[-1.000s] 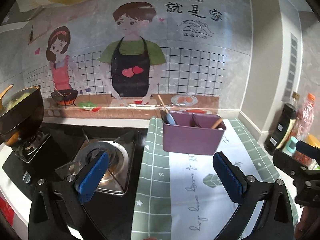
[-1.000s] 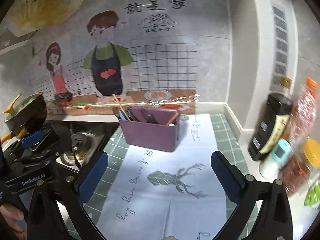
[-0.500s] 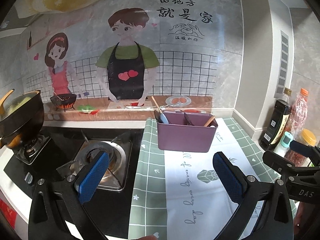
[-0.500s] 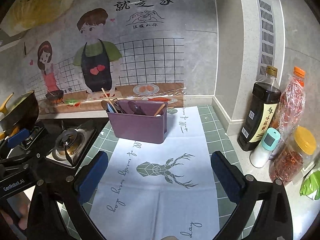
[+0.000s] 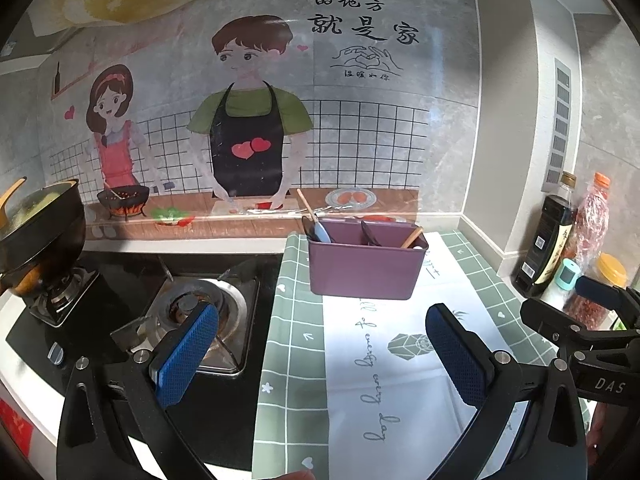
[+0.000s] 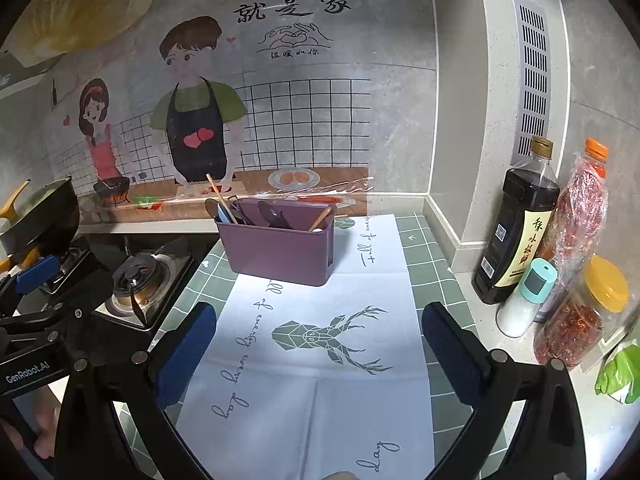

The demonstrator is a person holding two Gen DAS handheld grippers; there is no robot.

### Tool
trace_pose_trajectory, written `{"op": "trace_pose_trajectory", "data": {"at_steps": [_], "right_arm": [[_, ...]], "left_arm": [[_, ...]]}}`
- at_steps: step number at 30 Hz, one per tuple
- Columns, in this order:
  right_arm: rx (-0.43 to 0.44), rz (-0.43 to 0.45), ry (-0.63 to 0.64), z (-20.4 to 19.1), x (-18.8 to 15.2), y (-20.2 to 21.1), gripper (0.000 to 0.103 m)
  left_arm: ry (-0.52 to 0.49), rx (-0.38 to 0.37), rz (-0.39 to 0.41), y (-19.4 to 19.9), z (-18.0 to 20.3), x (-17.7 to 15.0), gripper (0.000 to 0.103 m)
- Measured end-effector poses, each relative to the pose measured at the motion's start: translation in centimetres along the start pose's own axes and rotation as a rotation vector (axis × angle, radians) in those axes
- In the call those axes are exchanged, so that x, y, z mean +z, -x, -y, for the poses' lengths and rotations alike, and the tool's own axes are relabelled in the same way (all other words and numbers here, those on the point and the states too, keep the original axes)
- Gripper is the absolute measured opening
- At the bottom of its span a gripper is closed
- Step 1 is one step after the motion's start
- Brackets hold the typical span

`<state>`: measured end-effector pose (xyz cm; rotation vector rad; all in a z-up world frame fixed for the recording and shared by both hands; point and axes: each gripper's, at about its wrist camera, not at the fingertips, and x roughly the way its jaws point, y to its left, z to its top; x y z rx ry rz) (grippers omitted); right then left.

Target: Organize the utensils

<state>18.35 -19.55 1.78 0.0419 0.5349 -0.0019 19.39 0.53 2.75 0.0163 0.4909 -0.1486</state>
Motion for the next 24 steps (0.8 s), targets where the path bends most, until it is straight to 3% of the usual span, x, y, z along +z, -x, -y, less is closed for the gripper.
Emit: {"op": "trace_pose_trajectory", "data": {"at_steps": [24], "right_arm": [[0.009, 0.013, -0.012, 0.2, -0.1, 1.1, 0.102]], "left_arm": [[-0.005, -0.007, 0.003, 1.1, 0.5, -0.3, 0.103]]}}
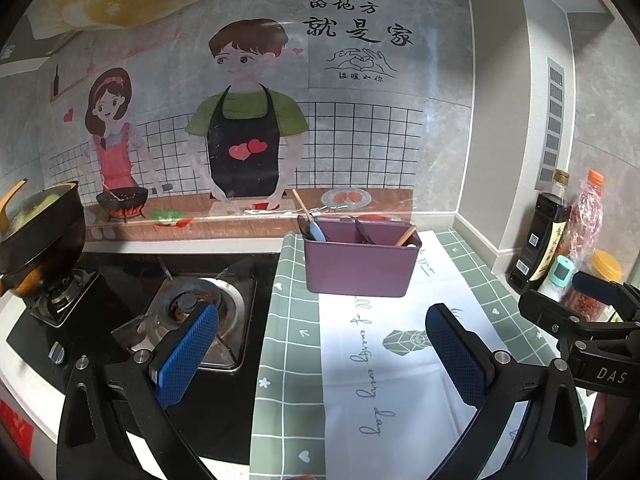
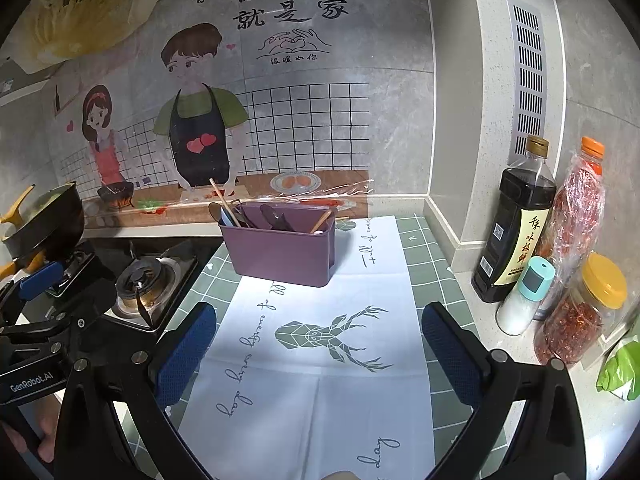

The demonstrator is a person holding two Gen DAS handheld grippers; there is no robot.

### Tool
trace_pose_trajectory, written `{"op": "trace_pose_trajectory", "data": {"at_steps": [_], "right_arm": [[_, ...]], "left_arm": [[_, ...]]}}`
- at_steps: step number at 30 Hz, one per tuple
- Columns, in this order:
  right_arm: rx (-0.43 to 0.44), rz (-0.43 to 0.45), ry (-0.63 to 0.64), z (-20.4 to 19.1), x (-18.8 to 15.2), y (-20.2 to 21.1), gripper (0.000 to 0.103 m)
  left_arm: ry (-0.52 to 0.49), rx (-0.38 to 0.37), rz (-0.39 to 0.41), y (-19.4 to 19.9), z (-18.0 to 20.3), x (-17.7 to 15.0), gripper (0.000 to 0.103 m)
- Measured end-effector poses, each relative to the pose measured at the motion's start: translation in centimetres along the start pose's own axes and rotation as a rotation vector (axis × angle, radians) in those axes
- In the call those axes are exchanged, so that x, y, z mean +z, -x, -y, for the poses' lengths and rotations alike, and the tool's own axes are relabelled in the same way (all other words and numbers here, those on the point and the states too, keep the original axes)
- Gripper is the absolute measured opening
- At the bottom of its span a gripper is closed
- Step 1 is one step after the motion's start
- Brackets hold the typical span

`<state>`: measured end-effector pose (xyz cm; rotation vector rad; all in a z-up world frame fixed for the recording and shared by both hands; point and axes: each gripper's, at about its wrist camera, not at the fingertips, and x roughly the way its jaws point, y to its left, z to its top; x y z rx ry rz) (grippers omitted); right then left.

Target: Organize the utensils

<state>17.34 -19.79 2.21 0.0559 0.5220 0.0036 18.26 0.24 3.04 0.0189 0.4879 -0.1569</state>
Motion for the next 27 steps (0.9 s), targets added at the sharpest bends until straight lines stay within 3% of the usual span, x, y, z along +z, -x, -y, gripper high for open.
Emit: {"op": "trace_pose_trajectory", "data": {"at_steps": [27], "right_arm": [[-0.006, -0.014, 0.0, -0.2, 0.1, -0.6, 0.102]], "left_arm": [[0.001, -0.022, -0.023, -1.5, 0.0, -0.4, 0.103]]}}
